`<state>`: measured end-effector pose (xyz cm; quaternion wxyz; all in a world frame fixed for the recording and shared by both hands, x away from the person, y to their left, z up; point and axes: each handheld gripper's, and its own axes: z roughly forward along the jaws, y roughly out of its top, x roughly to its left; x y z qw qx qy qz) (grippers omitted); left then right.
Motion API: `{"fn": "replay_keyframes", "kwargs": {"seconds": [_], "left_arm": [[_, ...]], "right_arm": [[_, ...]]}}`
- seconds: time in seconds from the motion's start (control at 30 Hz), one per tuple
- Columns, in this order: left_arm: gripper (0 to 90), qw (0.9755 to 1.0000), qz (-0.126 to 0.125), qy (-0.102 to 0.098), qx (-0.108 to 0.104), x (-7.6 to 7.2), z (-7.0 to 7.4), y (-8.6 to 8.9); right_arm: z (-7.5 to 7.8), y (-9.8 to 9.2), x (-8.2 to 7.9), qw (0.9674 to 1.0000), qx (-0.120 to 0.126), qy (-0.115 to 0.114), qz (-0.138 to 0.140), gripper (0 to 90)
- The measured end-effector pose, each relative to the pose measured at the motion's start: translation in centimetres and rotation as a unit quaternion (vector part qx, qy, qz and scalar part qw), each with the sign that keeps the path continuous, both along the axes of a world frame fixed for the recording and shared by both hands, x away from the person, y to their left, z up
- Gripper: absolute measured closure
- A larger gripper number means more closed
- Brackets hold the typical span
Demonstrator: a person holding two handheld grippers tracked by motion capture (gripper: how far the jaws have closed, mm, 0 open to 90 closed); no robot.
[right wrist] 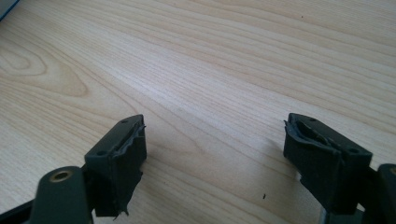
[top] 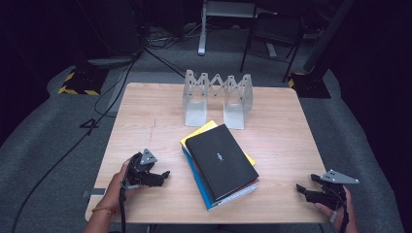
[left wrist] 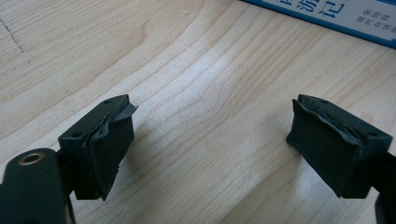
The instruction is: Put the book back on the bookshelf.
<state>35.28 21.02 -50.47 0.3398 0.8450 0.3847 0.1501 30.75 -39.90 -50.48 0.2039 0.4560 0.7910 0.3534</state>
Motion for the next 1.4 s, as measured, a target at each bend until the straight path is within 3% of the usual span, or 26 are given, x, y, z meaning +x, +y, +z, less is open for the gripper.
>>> {"fn": "replay_keyframes", "kwargs": {"seconds": [0.2,0.4,0.57,0.67,1.13,1.17,1.4], "left_arm": [[14.5,1.0000,0.007,-0.001,0.000,-0.3,0.0,-0.1],[14.5,0.9996,-0.029,0.002,0.000,0.0,0.0,-0.9],[11.8,0.9994,-0.033,0.002,0.000,0.4,0.0,-2.0],[11.8,0.9996,-0.029,0.003,0.001,1.0,0.0,-2.7],[11.7,0.9989,0.047,0.007,-0.001,5.6,0.0,-5.4],[6.6,0.9989,0.047,0.007,-0.001,5.6,0.0,-5.4],[0.9,0.9993,0.032,0.016,0.007,7.1,0.0,-5.8]], "right_arm": [[0.0,0.0,0.0,1.0000,0.000,0.000,0.001,21.5],[0.0,0.0,0.1,1.0000,0.000,0.000,0.002,21.5],[0.0,0.0,0.1,1.0000,0.000,-0.001,0.003,21.4],[0.0,0.0,0.1,1.0000,0.000,-0.001,0.003,21.4],[0.0,0.0,0.1,1.0000,-0.001,-0.001,0.002,21.4],[0.0,0.0,0.1,1.0000,-0.001,-0.001,0.002,21.4],[0.0,0.1,0.1,1.0000,-0.002,-0.002,0.000,21.0]]}}
